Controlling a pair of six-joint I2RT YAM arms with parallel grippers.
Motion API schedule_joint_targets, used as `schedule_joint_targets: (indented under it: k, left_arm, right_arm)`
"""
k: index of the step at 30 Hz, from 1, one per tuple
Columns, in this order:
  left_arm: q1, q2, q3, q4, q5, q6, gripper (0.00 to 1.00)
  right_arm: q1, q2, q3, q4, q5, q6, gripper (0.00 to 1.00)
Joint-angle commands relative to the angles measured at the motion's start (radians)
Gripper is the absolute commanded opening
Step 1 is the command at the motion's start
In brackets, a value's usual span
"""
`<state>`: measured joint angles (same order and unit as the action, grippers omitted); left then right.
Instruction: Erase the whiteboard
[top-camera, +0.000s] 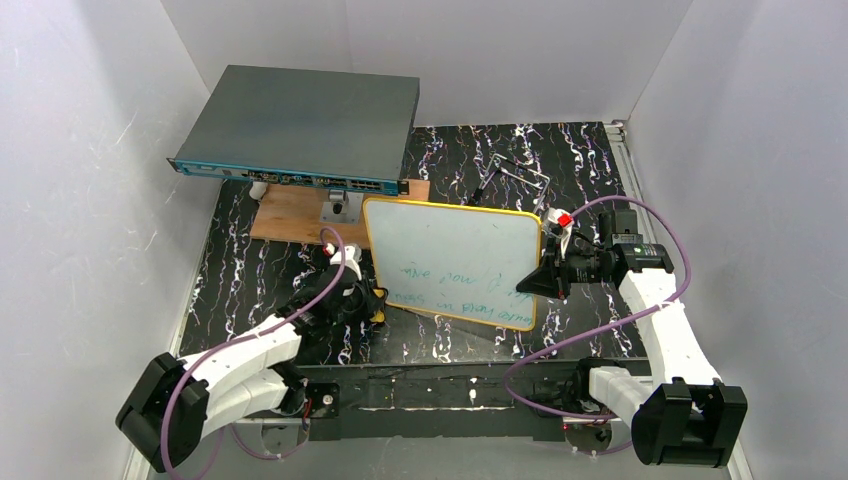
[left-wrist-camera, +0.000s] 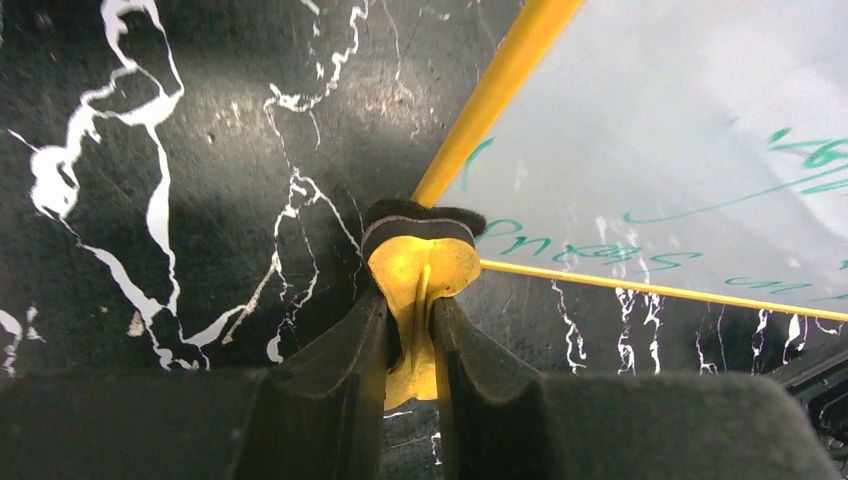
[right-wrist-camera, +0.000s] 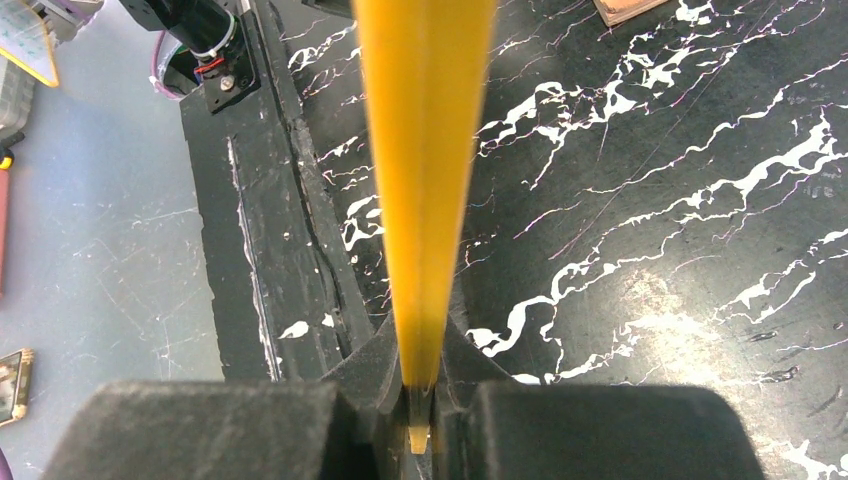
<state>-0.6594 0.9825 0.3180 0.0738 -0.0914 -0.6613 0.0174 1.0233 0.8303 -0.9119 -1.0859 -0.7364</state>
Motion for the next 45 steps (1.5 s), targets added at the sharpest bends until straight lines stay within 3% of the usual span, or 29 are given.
schedule_joint_targets:
  k: [1, 13, 24, 31, 45]
  left_arm:
    - [0.006, -0.031, 0.106, -0.067, -0.084, 0.050, 0.00]
    - [0.059, -0.027, 0.279, -0.132, -0.182, 0.181, 0.00]
    - [0.057, -0.017, 0.151, -0.127, -0.029, 0.123, 0.00]
    - [0.034, -0.005, 0.095, -0.161, -0.066, 0.096, 0.00]
    - [0.034, 0.024, 0.253, -0.152, -0.014, 0.143, 0.00]
  right_arm:
    - [0.019, 0.003, 0.007, -0.067, 0.092, -0.028, 0.01]
    - [0.018, -0.002, 0.008, -0.071, 0.090, -0.029, 0.01]
    - [0.019, 0.003, 0.009, -0.072, 0.089, -0.031, 0.01]
    - [0.019, 0.005, 0.008, -0.071, 0.089, -0.032, 0.01]
    - [0.019, 0.004, 0.008, -0.073, 0.090, -0.034, 0.01]
